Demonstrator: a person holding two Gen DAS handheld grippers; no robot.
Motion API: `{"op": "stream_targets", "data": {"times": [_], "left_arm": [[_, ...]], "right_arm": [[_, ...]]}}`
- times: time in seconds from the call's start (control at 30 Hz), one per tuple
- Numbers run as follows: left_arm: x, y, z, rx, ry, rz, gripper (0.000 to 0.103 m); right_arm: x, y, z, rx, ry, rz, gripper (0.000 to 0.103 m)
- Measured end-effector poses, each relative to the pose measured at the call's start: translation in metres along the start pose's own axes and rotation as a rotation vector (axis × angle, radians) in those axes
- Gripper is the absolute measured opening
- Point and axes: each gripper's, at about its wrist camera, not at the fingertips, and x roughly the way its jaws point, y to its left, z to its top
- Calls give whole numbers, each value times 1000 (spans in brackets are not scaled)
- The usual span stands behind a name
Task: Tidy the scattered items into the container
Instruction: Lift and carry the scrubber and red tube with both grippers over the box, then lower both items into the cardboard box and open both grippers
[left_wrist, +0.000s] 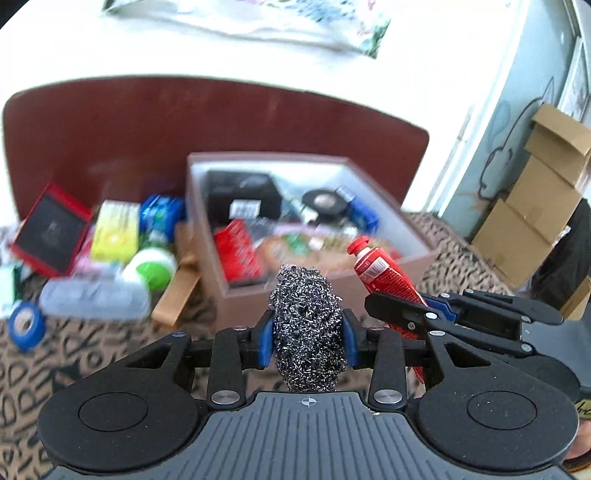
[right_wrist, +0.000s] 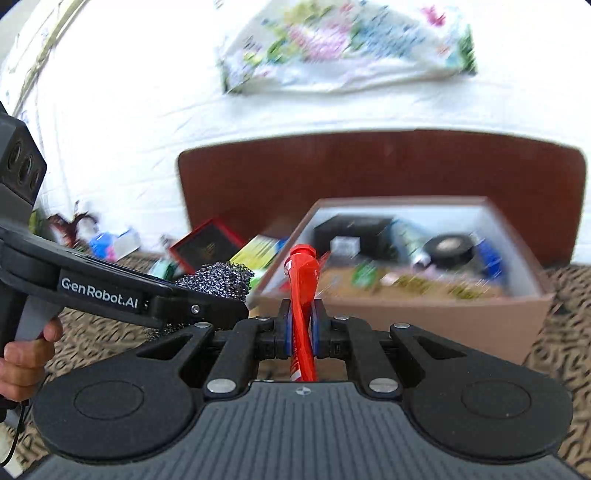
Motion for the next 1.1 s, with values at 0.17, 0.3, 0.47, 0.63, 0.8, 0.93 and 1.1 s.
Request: {"op": "stream_targets", "data": {"times": [0.17,0.3,0.47,0.63,0.8,0.93,1.1], "left_arm": [[27,-19,37,21,-15,0,37],[54,-26,63,20,-23,13,37],[100,-20,90,-18,6,32,38],[144,-5,109,-93,35,9,38],[185,4,122,-113,75,37,38],[212,8,135,-118,89,44,39],[236,13,144,-98,95,67,46]], "right_arm": [[11,-33,24,-24,-28,-76,11],[30,-56,40,-36,-31,-131,11],[62,-75,53,-44,-10,-194,11],[102,-96,59,-50,44,-241,11],[137,-119,62,-52,111,-269,11],[165,-134,65,-56,157,-284,11],[189,-145,68,-89,189,-310,11]]}}
